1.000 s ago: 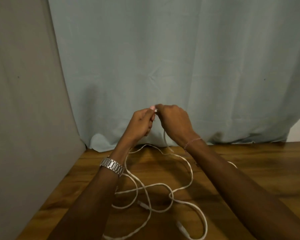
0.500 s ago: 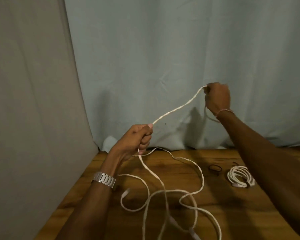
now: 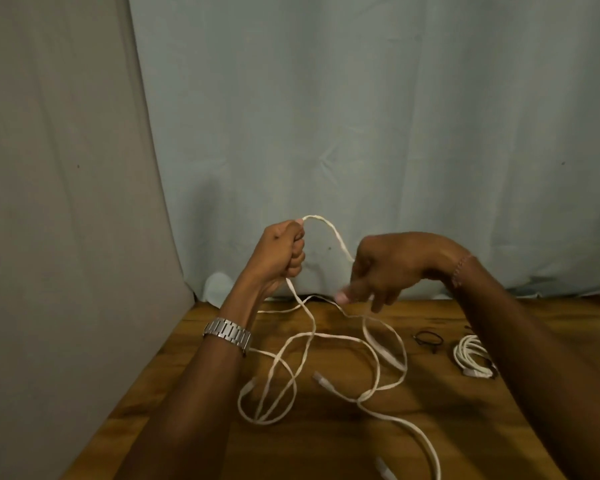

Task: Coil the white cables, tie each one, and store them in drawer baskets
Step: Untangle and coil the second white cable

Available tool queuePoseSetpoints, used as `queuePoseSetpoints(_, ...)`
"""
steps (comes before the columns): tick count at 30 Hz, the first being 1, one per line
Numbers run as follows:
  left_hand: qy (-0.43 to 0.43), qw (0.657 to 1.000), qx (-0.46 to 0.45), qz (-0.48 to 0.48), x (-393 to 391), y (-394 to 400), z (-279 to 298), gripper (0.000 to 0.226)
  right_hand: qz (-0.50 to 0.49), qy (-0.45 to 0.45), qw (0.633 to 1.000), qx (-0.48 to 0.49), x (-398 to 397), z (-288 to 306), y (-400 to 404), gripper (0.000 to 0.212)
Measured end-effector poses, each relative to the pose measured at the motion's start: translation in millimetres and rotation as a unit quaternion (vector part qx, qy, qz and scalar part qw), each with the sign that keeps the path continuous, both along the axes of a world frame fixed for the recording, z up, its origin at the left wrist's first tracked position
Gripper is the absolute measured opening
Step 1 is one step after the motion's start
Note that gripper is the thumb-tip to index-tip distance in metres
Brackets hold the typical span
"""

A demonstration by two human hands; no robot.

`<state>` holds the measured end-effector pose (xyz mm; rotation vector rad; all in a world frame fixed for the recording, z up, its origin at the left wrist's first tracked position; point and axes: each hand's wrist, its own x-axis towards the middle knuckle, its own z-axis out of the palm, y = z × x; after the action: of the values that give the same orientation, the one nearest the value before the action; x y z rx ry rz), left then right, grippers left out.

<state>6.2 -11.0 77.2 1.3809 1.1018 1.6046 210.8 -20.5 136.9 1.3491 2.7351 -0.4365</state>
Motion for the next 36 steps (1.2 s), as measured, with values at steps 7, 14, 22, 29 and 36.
queuePoseSetpoints(7, 0.017, 0.998, -0.022, -0.052, 14, -5, 2, 0.040, 0.038, 0.205, 0.895, 0.394, -33, -24, 43, 0.053)
queuePoseSetpoints(14, -0.136, 0.961, -0.065, -0.230, 16, -13, 2, 0.047, 0.022, 0.285, 0.823, 0.491, -41, -38, 109, 0.013)
queuePoseSetpoints(22, -0.129, 0.929, -0.060, -0.342, 28, -25, -1, 0.041, -0.231, 0.301, 0.823, 0.423, 4, -3, 185, 0.020)
queuePoseSetpoints(29, -0.129, 0.956, -0.066, -0.256, 29, -16, 4, 0.037, -0.098, 0.168, 0.915, 0.353, -6, 0, 125, 0.092)
queuePoseSetpoints(36, -0.146, 0.959, -0.055, -0.237, 33, -14, 7, 0.040, 0.222, 0.274, 0.814, 0.462, -30, -25, 74, 0.020)
